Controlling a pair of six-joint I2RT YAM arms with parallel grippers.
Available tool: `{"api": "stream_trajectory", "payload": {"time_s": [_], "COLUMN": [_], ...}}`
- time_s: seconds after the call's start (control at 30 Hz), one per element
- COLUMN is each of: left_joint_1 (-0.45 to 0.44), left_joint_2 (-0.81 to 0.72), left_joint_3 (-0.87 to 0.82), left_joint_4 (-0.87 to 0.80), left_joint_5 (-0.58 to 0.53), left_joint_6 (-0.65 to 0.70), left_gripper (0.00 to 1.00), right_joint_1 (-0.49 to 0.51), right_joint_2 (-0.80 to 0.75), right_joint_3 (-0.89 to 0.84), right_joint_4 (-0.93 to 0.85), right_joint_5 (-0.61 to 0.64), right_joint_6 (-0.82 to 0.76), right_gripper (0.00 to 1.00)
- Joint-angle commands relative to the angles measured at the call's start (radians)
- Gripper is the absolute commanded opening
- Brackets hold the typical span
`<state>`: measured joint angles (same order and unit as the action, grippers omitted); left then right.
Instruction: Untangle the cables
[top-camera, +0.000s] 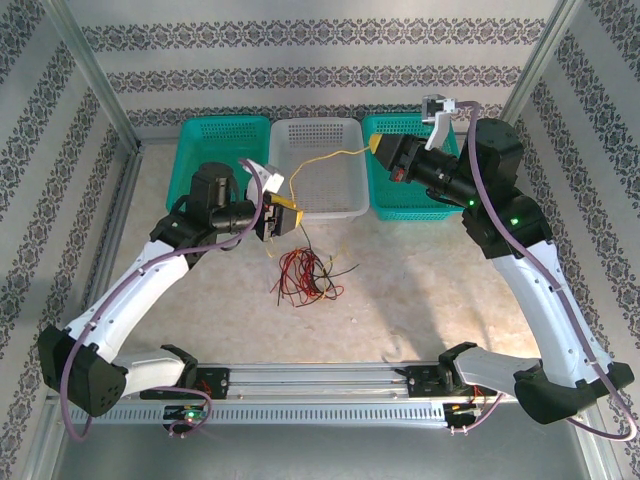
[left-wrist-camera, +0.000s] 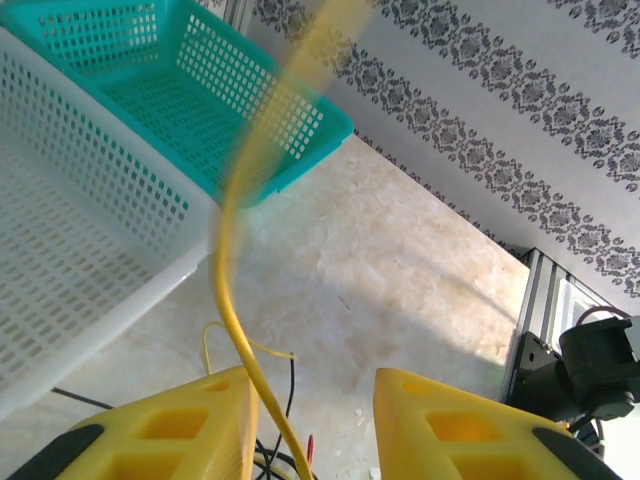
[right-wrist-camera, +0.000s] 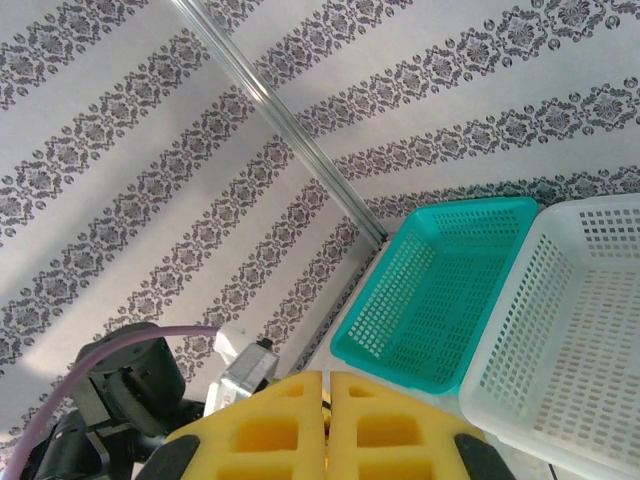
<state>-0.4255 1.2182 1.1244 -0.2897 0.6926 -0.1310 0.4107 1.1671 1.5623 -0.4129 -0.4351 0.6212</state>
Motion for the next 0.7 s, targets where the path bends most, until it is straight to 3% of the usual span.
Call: {"api": "stream_trajectory", "payload": {"time_s": [0.0, 0.1, 0.27, 0.4, 0.43, 0.57, 0.67], "left_joint_1": [-0.009, -0.009, -0.010, -0.010, -0.009, 0.004, 0.036], "left_joint_2": [-0.009, -0.013, -0.034, -0.060, -0.064, -0.069, -0.058], "left_joint_3": [-0.023, -0.047, -0.086, -0.117, -0.121, -0.121, -0.095], "left_joint_4": [0.048, 0.070, 0.125, 0.183, 0.193, 0.221, 0.234], "left_joint_5": [0.027, 0.025, -0.001, -0.050, -0.071, -0.183, -0.274], "left_joint_6": [-0.037, -0.052, -0.093, -0.140, -0.155, -0.228, -0.308], "left_gripper": [0.30, 0.25, 0.02, 0.00, 0.00, 0.00, 0.00], "right_joint_1": [0.010, 0.010, 0.010, 0.010, 0.010, 0.004, -0.012], "right_joint_2": [-0.007, -0.010, -0.015, -0.020, -0.023, -0.037, -0.051], "right_joint_3": [0.024, 0.022, 0.015, 0.002, -0.001, -0.001, -0.022], "right_joint_4": [0.040, 0.046, 0.048, 0.045, 0.034, -0.106, -0.231], "right_joint_5": [0.005, 0.007, 0.012, 0.029, 0.052, 0.263, 0.424], "right_joint_6": [-0.004, 0.002, 0.002, 0.003, 0.000, -0.041, -0.047], "right_gripper": [0.00, 0.00, 0.00, 0.00, 0.04, 0.51, 0.65]}}
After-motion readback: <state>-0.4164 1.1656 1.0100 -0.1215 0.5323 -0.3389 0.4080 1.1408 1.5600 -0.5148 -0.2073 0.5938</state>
